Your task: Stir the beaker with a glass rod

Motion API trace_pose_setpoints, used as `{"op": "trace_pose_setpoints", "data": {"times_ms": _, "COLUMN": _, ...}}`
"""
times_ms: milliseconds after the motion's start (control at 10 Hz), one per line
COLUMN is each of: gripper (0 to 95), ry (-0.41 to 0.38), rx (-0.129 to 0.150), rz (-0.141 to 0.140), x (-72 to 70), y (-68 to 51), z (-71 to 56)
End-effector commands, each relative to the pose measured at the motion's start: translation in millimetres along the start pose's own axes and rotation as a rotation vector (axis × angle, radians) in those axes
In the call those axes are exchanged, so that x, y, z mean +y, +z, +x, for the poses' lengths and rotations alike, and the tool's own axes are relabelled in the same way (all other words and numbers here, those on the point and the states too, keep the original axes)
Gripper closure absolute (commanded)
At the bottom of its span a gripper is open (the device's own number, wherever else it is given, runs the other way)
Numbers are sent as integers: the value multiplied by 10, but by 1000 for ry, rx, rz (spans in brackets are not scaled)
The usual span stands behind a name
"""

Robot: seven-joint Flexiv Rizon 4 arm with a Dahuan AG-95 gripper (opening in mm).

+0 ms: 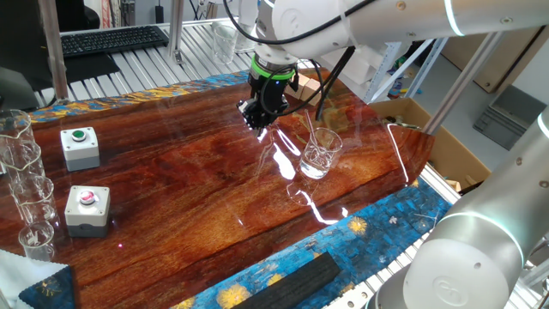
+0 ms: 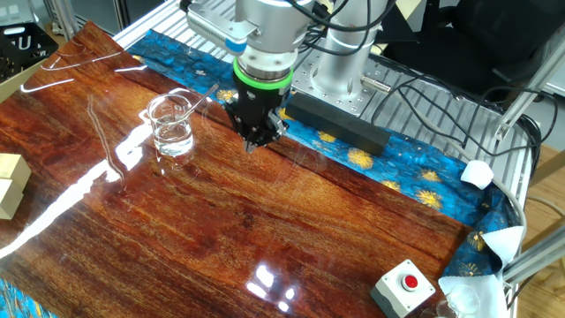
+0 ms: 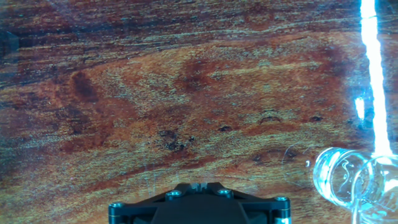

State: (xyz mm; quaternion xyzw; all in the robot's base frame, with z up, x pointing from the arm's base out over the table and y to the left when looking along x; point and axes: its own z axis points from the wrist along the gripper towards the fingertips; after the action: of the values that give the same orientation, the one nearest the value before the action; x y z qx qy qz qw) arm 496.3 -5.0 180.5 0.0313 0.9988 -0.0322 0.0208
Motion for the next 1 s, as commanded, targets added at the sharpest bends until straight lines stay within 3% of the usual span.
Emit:
{"op": "trace_pose_setpoints", "data": {"times_ms": 100, "gripper": 950, "ry": -5, "rx": -2, "rz": 18, "x": -33, "y": -45, "z": 24}}
{"op": "trace_pose_setpoints", "data": {"times_ms": 600, "gripper": 950, "ry": -7, "rx": 3, "rz": 61, "x": -146, "y": -197, "z": 84}}
{"op": "trace_pose_setpoints", "data": {"times_ms": 800, "gripper": 950, "ry": -17, "rx": 3, "rz": 106, "x": -193, "y": -256, "z": 83}}
{"op": "trace_pose_setpoints", "data": {"times_ms": 1000, "gripper": 950, "ry": -10, "rx": 9, "rz": 123, "x": -251, "y": -322, "z": 93}}
